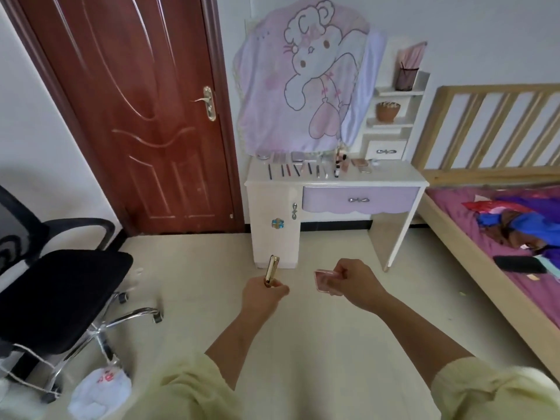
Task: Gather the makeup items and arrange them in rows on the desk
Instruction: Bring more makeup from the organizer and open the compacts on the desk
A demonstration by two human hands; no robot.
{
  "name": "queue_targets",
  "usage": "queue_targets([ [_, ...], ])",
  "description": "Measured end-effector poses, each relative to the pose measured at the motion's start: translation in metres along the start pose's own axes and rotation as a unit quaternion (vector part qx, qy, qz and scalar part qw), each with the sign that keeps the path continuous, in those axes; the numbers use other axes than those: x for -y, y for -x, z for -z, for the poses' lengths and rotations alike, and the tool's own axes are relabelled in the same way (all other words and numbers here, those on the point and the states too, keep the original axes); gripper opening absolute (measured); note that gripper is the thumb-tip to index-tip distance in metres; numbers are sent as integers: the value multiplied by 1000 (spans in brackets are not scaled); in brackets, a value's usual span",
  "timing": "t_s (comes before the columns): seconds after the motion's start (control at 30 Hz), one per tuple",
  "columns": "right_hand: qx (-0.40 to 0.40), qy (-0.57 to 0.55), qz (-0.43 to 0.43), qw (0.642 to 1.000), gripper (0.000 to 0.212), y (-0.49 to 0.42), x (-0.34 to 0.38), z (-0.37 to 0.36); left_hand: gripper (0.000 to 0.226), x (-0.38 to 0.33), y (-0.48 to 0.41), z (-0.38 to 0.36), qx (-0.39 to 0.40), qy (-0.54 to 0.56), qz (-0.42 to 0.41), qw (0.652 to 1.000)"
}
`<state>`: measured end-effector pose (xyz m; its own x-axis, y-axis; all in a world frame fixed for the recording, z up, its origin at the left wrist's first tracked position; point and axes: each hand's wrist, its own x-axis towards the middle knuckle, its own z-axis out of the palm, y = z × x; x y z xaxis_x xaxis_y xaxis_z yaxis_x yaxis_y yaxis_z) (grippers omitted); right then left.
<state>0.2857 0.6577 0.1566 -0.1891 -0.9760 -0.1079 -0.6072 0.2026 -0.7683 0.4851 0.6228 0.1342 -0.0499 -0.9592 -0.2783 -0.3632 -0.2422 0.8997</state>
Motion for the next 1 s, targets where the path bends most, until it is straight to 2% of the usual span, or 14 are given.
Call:
queue_targets([
  [0.13,-7,20,-19,1000,28,-82,-34,61,18,-48,-70,-67,35,35,15,999],
  [0.3,-39,-51,-60,996,24,-171,-69,116,15,-101,-146,-131,118,68,36,990],
  [0.37,-33,-77,-70,994,21,-199,-81,127,13,-115,-176,-151,122,98,59,986],
  [0.77,-63,-154,-124,978,22,-426,-131,186,51,-181,-408,-247,103,179,107,973],
  [0.87,-66,-176,-148,971,24,-481,-142,201,49,-197,-466,-269,120,191,135,965],
  [1.0,-73,-204,-171,961,25,-544,-152,223,31,-226,-529,-294,153,225,141,952],
])
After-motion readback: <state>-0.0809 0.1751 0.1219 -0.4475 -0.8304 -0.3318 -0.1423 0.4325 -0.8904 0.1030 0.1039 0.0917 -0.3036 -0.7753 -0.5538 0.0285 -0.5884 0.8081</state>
